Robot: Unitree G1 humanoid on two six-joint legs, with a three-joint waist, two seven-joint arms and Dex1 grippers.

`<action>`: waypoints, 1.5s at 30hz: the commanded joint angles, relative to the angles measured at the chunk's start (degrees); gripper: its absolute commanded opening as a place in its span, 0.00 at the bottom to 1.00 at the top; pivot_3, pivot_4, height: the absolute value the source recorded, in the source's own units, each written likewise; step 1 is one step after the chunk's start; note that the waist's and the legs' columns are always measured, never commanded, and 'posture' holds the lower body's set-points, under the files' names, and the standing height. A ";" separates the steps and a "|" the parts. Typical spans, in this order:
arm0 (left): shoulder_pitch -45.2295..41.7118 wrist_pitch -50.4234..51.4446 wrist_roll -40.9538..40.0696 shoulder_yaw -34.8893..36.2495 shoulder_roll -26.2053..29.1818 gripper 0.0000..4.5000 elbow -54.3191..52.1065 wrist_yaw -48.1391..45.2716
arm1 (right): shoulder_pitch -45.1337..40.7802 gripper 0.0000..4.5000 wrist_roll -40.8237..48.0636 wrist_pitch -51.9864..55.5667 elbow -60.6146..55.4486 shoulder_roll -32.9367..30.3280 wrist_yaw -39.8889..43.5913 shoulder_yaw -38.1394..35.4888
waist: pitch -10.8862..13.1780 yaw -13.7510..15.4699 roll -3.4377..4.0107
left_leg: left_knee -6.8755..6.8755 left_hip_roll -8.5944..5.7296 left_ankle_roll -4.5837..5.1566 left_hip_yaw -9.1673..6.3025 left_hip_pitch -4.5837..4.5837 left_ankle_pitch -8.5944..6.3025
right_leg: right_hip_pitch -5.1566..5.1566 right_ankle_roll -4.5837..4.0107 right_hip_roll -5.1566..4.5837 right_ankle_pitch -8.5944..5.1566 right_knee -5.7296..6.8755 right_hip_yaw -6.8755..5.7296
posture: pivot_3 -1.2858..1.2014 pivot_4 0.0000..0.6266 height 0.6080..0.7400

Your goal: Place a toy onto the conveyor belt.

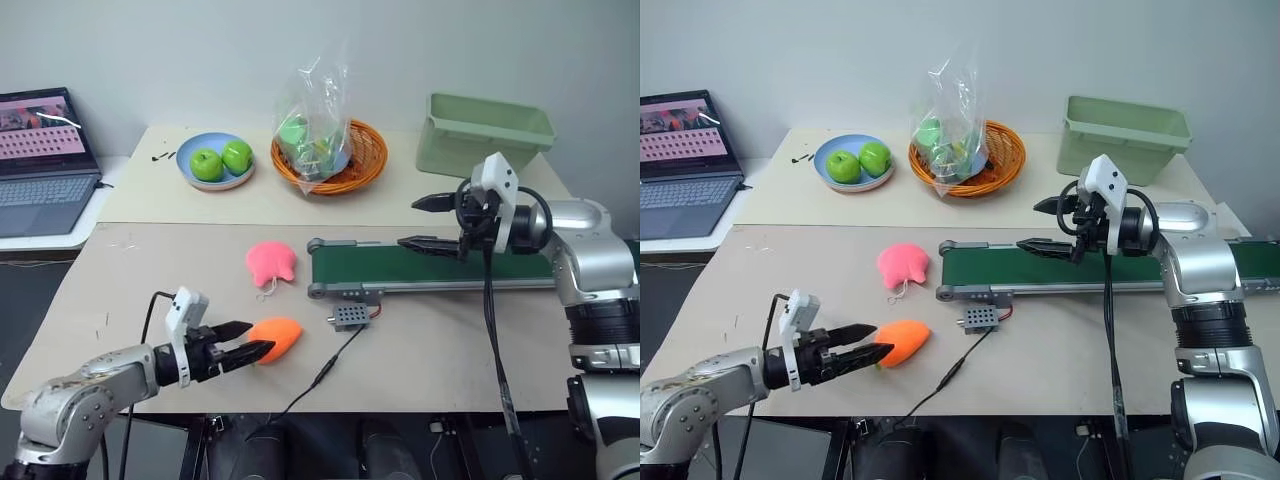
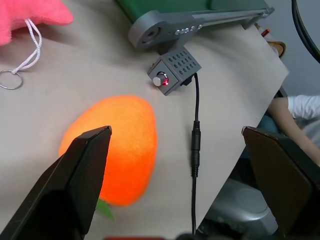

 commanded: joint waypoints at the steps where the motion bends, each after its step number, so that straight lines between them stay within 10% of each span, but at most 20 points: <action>1: -3.69 9.35 -11.22 8.52 -4.19 0.99 9.41 10.92 | -0.17 1.00 -0.19 -1.79 -0.85 -0.42 -0.58 -1.14 | 0.00 -0.03 -0.01 | 0.03 0.00 0.00 -0.02 0.02 0.00 | -0.01 0.01 -0.01 -0.01 0.08 0.01 | 0.52 0.24 1.00; 11: -6.41 14.43 -26.60 13.73 -13.76 0.99 17.19 28.28 | -0.29 1.00 -0.35 -1.68 -0.95 -0.20 -0.68 -1.13 | 0.00 -0.08 -0.02 | 0.03 -0.04 0.00 -0.46 0.00 0.00 | -0.02 0.02 -0.05 -0.01 0.08 0.01 | 0.52 0.24 1.00; 26: -3.86 15.70 -24.35 7.71 -16.92 0.99 18.50 32.14 | 1.17 1.00 -0.59 -1.43 -2.81 -1.35 -1.95 -1.99 | 0.00 -0.05 -0.01 | 0.02 -0.07 0.00 -0.42 0.01 0.00 | 0.00 0.01 -0.04 -0.01 0.07 0.01 | 0.52 0.24 1.00; 38: -5.01 15.93 -23.77 7.47 -15.44 0.15 19.75 30.71 | 1.60 1.00 -0.97 -1.78 -3.12 -1.42 -3.06 -1.89 | 0.00 -0.14 -0.01 | 0.02 -0.07 0.00 -0.42 0.01 0.00 | -0.01 0.01 -0.04 -0.01 0.06 0.01 | 0.52 0.24 1.00; 45: -11.82 10.33 -28.70 12.03 -13.56 0.15 13.53 28.97 | 0.97 1.00 -1.34 -2.19 -2.33 -1.19 -3.14 -1.36 | 0.00 0.06 -0.02 | 0.02 -0.07 -0.02 -0.40 -0.01 0.01 | -0.01 0.01 -0.04 -0.01 0.06 -0.01 | 0.52 0.24 1.00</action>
